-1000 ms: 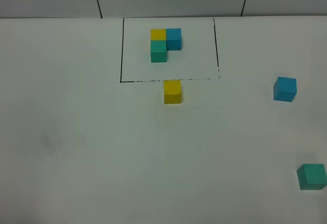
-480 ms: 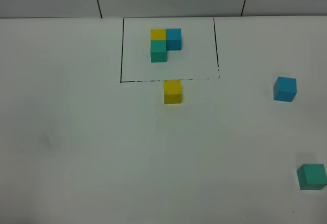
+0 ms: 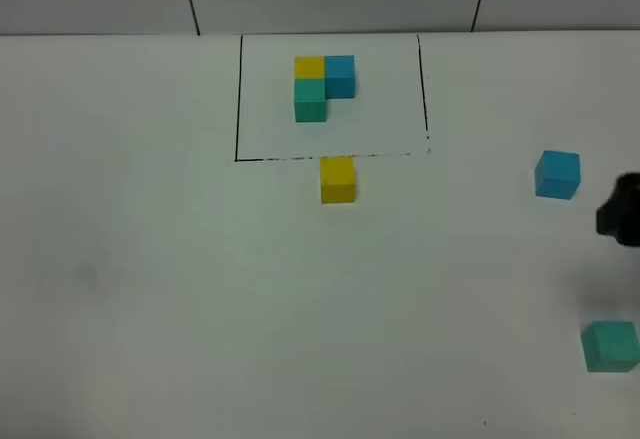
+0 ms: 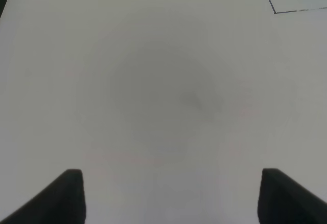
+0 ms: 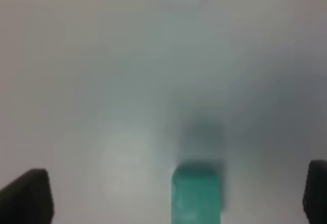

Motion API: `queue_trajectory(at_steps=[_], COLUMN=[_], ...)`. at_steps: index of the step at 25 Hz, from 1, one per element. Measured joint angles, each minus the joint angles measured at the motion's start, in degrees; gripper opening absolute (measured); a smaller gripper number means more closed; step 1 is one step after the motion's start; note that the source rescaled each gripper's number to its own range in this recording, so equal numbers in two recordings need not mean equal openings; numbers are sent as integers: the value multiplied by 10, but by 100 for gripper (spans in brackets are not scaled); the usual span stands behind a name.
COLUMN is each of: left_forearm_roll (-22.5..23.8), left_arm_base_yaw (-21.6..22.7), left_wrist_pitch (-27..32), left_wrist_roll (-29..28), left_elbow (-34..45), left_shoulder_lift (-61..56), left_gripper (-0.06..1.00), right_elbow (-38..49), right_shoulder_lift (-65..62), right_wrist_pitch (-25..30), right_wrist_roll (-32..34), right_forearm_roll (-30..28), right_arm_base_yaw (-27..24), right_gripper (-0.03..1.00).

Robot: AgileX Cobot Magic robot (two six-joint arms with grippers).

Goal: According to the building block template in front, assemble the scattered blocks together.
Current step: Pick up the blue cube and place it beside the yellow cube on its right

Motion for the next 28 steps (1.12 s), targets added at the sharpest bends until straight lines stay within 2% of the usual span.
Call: queue_trajectory(at_steps=[3, 7, 12, 28], left_forearm_roll=[0, 0, 0, 0], left_arm_base_yaw=[0, 0, 0, 0], left_wrist_pitch=[0, 0, 0, 0], left_wrist_roll=[0, 0, 0, 0], left_elbow=[0, 0, 0, 0], left_shoulder_lift=[0, 0, 0, 0], left_gripper=[62, 62, 62, 62], right_elbow=[-66, -154, -228, -248], right_shoulder_lift=[130, 267, 358, 465], right_wrist_pitch=[-35, -49, -55, -125], right_wrist_roll=[0, -1, -1, 0], right_forearm_roll=[0, 0, 0, -1], right_arm_base_yaw=[0, 0, 0, 0], right_gripper=[100, 100, 100, 98])
